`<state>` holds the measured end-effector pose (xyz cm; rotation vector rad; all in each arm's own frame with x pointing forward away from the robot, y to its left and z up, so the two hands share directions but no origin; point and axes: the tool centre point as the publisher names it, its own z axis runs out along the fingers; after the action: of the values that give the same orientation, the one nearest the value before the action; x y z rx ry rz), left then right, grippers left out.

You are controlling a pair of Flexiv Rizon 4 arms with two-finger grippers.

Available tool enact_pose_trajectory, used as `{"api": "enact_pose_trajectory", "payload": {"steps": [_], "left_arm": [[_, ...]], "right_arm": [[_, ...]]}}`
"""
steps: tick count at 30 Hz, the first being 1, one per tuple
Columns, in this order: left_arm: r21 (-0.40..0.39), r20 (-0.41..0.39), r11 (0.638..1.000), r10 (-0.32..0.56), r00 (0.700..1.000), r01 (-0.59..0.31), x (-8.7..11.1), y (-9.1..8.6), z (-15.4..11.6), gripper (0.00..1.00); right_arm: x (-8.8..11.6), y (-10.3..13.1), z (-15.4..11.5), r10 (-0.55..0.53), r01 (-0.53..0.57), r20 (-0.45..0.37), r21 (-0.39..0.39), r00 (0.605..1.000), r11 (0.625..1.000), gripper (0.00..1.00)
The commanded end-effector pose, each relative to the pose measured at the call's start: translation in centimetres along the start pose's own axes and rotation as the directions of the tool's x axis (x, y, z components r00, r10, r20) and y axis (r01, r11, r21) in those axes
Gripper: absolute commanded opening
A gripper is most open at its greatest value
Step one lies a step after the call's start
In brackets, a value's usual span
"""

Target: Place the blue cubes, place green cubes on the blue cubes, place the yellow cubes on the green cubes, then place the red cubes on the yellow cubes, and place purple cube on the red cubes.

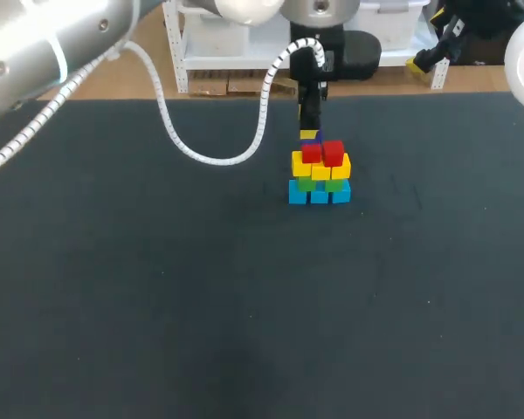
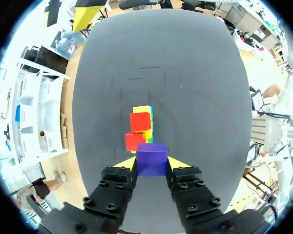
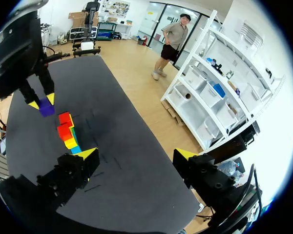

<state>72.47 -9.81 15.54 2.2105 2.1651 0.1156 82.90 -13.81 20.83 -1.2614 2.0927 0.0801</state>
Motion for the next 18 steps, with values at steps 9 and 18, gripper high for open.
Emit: {"api": "enact_pose_trajectory", "payload": {"steps": [9, 18], "left_arm": [[-0.005, -0.006, 1.000, 0.009, 1.000, -0.009, -1.4, 1.5, 0.7, 0.00], [0.013, -0.005, 0.999, 0.032, 0.999, -0.032, -2.1, 1.0, 1.5, 0.00]], "right_arm": [[0.0, 0.1, 0.0, 0.001, -0.001, -0.001, 0.003, 1.000, 1.000, 1.00], [0.0, 0.1, 0.0, 0.001, -0.001, -0.001, 0.003, 1.000, 1.000, 1.00]]}}
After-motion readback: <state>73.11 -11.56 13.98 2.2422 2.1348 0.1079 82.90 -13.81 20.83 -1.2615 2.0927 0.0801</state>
